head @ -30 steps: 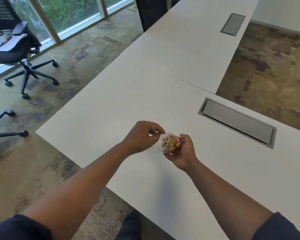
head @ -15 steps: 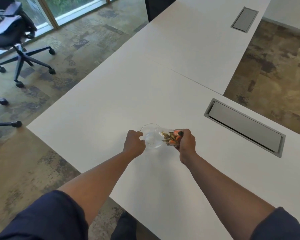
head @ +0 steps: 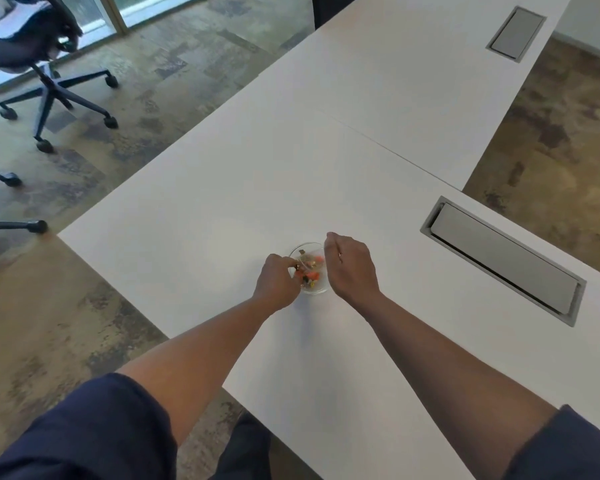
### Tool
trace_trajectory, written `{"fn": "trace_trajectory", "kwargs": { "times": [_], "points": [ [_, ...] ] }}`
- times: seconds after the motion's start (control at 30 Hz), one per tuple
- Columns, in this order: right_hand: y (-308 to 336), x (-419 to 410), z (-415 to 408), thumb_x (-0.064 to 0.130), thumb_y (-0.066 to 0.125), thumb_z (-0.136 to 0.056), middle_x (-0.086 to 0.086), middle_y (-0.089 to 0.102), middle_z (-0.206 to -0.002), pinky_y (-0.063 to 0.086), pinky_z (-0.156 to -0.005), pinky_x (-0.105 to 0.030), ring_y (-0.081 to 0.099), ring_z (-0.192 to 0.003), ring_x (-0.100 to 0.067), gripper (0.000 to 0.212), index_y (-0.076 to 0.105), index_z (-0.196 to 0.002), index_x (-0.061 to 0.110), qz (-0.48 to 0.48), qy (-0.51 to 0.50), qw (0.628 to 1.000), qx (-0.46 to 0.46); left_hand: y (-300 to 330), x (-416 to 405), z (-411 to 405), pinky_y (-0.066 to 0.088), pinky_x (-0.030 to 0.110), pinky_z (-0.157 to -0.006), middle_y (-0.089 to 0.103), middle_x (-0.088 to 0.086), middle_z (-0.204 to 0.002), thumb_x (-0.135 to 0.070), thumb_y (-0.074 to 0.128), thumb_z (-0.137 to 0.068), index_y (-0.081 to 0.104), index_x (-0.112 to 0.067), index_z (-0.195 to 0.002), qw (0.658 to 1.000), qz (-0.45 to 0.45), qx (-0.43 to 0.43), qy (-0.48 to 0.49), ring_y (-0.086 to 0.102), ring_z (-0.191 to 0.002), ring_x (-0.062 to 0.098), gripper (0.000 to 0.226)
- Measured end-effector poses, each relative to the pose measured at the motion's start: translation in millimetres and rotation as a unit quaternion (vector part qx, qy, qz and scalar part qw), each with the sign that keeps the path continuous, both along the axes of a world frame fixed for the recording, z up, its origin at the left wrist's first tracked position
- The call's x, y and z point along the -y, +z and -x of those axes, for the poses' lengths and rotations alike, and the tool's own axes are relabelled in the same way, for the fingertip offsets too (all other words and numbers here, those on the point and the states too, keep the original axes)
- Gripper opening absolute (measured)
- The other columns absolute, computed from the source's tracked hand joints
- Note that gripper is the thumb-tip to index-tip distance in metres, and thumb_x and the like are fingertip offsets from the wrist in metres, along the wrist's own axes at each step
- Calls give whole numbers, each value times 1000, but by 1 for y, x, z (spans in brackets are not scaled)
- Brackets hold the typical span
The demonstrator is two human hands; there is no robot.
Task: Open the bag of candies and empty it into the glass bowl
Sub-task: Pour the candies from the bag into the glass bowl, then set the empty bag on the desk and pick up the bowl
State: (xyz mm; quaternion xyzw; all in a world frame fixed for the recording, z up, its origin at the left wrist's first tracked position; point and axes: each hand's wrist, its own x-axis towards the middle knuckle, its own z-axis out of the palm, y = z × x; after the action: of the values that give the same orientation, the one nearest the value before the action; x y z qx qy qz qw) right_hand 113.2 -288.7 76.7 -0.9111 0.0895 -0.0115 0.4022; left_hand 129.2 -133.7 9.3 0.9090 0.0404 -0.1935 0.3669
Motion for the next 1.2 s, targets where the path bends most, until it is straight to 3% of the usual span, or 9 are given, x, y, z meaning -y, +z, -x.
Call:
{"fn": "trace_trajectory", "kwargs": {
  "times": [0.07, 0.23, 0.4, 0.53, 0.63, 0.73, 0.87, 1.0, 1.2],
  "points": [
    [3, 0, -1, 28, 39, -106, 4, 52, -67, 38, -60, -37, 50, -72, -25, 39, 44, -68, 21, 17, 20, 1000, 12, 1, 0, -1, 41, 26, -88, 57, 10, -131, -17, 65, -94, 74, -20, -121, 1000, 2, -1, -6, 58, -119, 26, 28],
    [5, 1, -2, 34, 42, -107, -7, 75, -126, 54, -92, -44, 62, -120, -29, 41, 74, -111, 10, 48, 21, 999, 1, 3, -2, -1, 40, 25, -88, 57, 9, -130, -17, 67, -94, 74, -21, -122, 1000, 8, -7, -8, 59, -116, 25, 30],
    [11, 5, -1, 33, 40, -97, 11, 47, -57, 32, -57, -33, 40, -62, -13, 37, 48, -61, 32, -69, -69, 995, -38, 4, -4, 0, 46, 25, -90, 54, 7, -133, -20, 71, -93, 72, -13, -123, 1000, 21, -7, 11, 61, -113, 23, 31],
    [13, 17, -3, 31, 51, -95, -13, 53, -84, 35, -63, -34, 44, -75, -18, 25, 66, -85, 13, -276, -270, 911, -145, 7, -7, 5, 43, 19, -84, 51, 2, -132, -11, 68, -89, 70, -15, -121, 998, 47, 15, 23, 52, -109, 14, 32],
    [15, 30, 3, 25, 50, -93, -3, 59, -87, 33, -59, -30, 42, -66, -18, 19, 64, -86, 14, -379, -337, 841, -190, 14, -8, 12, 53, 33, -92, 50, -5, -121, -13, 63, -90, 69, -15, -119, 984, 104, 108, 94, 59, -111, 19, 29],
    [14, 32, 15, 25, 48, -92, -2, 63, -84, 36, -58, -28, 48, -65, -19, 18, 63, -87, 16, -427, -348, 806, -217, 28, -6, 21, 52, 21, -80, 59, -13, -110, -51, 60, -91, 69, -36, -100, 969, 183, 113, 124, 63, -96, 2, 20],
    [10, 21, 33, 31, 47, -97, -5, 68, -92, 44, -67, -32, 61, -79, -24, 26, 66, -95, 14, -460, -331, 781, -262, 37, -8, 36, 49, 13, -74, 71, -7, -108, -78, 55, -80, 69, -29, -111, 959, 263, 43, 95, 66, -87, -2, 60],
    [-1, 0, 54, 39, 48, -99, -6, 68, -97, 48, -71, -36, 64, -84, -24, 31, 67, -101, 14, -447, -308, 781, -310, 30, -19, 49, 57, 37, -76, 76, 3, -91, -49, 66, -93, 70, -25, -101, 971, 221, 2, 88, 73, -81, 22, 25],
    [-24, -27, 87, 56, 65, -92, -5, 66, -117, 50, -87, -45, 64, -104, -23, 44, 61, -119, 21, -398, -207, 797, -404, 6, -54, 68, 53, 25, -66, 75, 2, -77, -19, 63, -100, 68, -24, -86, 977, 160, -44, 132, 71, -68, 16, 15]
  ]
}}
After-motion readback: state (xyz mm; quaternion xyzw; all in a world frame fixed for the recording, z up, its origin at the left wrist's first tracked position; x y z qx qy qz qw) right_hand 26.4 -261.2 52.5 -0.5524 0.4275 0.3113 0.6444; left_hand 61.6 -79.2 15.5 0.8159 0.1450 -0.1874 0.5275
